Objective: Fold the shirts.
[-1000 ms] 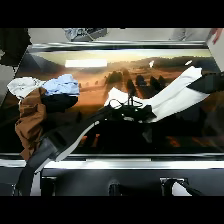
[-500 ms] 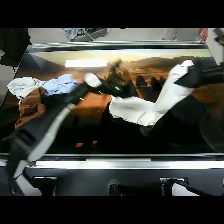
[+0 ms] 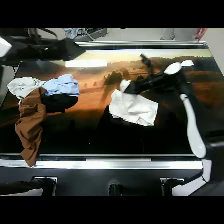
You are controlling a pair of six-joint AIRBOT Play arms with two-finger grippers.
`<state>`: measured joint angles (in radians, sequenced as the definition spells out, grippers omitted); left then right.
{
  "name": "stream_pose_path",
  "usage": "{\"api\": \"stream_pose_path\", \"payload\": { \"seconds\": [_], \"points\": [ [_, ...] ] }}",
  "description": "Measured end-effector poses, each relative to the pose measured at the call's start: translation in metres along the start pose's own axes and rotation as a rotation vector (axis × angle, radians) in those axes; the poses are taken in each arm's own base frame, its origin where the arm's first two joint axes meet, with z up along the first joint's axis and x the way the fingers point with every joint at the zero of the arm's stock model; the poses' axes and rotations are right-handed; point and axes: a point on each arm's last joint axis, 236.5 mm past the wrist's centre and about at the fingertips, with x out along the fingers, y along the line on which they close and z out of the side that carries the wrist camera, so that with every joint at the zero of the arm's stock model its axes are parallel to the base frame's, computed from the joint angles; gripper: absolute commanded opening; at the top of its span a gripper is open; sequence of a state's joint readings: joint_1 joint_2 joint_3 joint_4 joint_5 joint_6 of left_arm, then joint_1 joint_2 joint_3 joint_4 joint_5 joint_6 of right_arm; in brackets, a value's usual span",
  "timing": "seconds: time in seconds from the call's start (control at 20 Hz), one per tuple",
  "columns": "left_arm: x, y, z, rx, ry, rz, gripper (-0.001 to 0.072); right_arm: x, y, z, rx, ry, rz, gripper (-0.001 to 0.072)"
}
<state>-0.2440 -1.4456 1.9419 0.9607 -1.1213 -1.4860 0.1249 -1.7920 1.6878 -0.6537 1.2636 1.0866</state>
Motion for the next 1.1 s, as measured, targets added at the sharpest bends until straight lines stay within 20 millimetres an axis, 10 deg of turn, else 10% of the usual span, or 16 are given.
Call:
{"api": "stream_pose_path", "payload": {
  "seconds": [0.2,0.4,0.6,0.75,0.9,1.0,1.05,1.1],
  "points": [
    [-0.008,0.0,0.001,0.004,-0.005,0.014,0.0024,0.014,-0.014,-0.004,0.029,0.012,0.001,0.067],
    [-0.008,0.009,-0.005,0.014,0.015,0.047,0.0025,-0.071,-0.078,-0.015,0.047,0.016,-0.176,0.0666],
    [-0.007,0.016,-0.009,0.022,0.03,0.073,0.0025,-0.152,-0.148,-0.105,0.266,0.168,-0.317,0.0667],
    [-0.006,0.019,-0.012,0.022,0.036,0.08,0.0025,-0.142,-0.16,-0.151,0.415,0.153,-0.27,0.067],
    [-0.003,0.02,-0.017,0.019,0.052,0.081,0.0025,-0.105,-0.158,-0.157,0.512,0.036,-0.167,0.0663],
    [0.0,0.019,-0.021,0.018,0.061,0.079,0.0026,-0.083,-0.158,-0.152,0.553,-0.022,-0.129,0.0423],
    [0.001,0.019,-0.022,0.018,0.064,0.079,0.0026,-0.074,-0.159,-0.148,0.558,-0.048,-0.124,0.004],
    [0.001,0.019,-0.023,0.017,0.066,0.078,0.0026,-0.069,-0.157,-0.139,0.553,-0.085,-0.109,0.0043]
  ]
}}
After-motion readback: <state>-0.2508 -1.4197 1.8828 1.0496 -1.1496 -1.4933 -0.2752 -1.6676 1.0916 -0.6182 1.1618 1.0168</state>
